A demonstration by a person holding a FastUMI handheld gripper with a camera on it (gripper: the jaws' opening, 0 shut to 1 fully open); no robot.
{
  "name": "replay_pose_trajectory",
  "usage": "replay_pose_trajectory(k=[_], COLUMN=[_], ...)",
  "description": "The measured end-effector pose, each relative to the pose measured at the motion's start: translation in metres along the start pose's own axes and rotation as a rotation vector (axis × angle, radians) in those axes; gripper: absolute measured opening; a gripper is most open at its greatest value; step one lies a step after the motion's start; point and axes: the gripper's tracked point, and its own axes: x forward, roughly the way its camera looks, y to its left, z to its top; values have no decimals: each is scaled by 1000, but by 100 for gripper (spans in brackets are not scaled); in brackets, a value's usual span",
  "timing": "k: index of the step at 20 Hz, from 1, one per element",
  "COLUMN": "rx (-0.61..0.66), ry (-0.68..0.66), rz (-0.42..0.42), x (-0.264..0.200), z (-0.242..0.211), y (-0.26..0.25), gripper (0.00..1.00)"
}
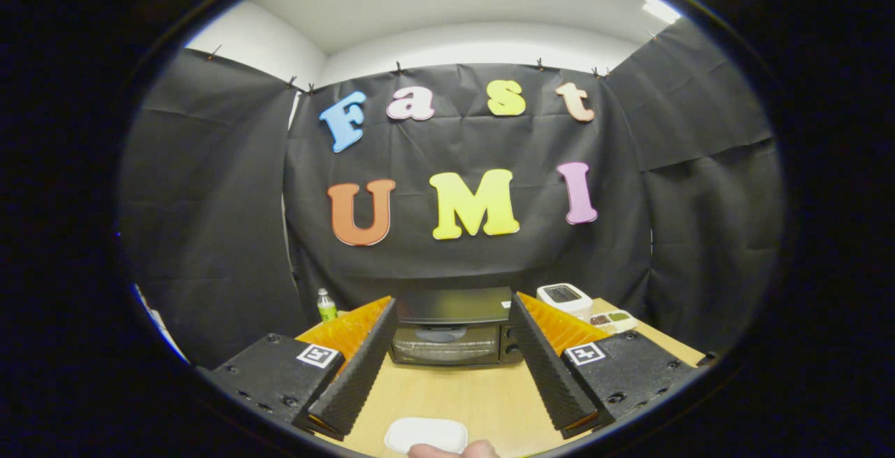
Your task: Open the toaster oven, put the food inside, and close the toaster oven door.
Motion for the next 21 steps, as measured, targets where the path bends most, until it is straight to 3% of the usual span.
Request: replay_pose_trajectory(k=[21], rx=[20], ry=[52], rz=[11], x=[24], z=[-28], y=[-2], gripper=[100])
